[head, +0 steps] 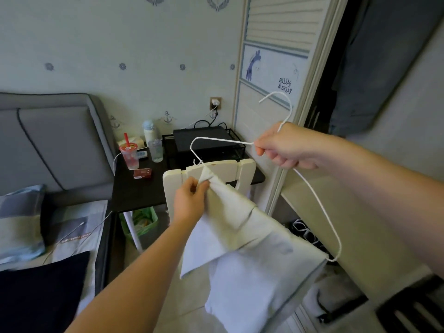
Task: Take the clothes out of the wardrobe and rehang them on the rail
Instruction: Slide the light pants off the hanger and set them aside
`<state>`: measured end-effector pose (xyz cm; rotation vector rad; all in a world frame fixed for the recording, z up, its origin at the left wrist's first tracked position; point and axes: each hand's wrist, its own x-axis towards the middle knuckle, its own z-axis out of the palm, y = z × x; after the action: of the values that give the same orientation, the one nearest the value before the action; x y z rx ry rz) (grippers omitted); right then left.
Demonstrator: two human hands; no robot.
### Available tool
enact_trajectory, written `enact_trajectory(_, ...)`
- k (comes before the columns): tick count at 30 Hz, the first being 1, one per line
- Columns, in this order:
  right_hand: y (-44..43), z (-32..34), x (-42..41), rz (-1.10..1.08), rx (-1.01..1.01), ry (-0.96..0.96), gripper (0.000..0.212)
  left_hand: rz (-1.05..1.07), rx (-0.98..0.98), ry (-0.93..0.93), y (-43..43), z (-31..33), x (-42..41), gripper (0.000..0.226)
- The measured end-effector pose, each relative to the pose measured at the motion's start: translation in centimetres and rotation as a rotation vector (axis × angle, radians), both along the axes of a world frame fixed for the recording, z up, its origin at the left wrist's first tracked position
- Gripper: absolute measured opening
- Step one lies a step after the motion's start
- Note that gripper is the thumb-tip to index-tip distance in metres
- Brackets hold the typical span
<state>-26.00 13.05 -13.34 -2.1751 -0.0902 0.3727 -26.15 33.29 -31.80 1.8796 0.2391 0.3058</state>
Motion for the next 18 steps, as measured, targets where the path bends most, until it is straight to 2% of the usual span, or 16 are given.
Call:
enact_trajectory(6, -3.2, 0.0, 0.2, -0.079, -0.005, -0.038, 0.025, 0.133, -0.049, -0.132, -0.5, 2.0, 0.9, 0.032)
enact_trajectory(9, -3.3, 0.2, 0.0, -0.052, 0.04, -0.013, 0.025, 0.133, -0.039, -0.12, -0.4, 2.1, 2.1, 0.031)
enact_trajectory(11, -2.6, 0.0, 0.0, -0.045, 0.081, 0.017, 0.023, 0.076, 0.022, -0.066, -0.5, 2.1, 3.2, 0.029)
enact_trajectory(14, -2.0, 0.4, 0.8, -0.045, 0.105, 0.057, 0.019, 0.082, 0.287, -0.054, -0.5, 2.5, 4.6, 0.02)
enact_trajectory(16, -2.2, 1.2, 1.7, -0.037, 0.101, 0.093, 0.017, 0.162, 0.389, -0.159, -0.5, 3.8, 5.1, 0.043)
enact_trajectory(18, -2.5, 2.2, 2.3, -0.014, 0.097, 0.136, 0.015, 0.102, 0.437, -0.353, -0.9, 6.0, 5.7, 0.053)
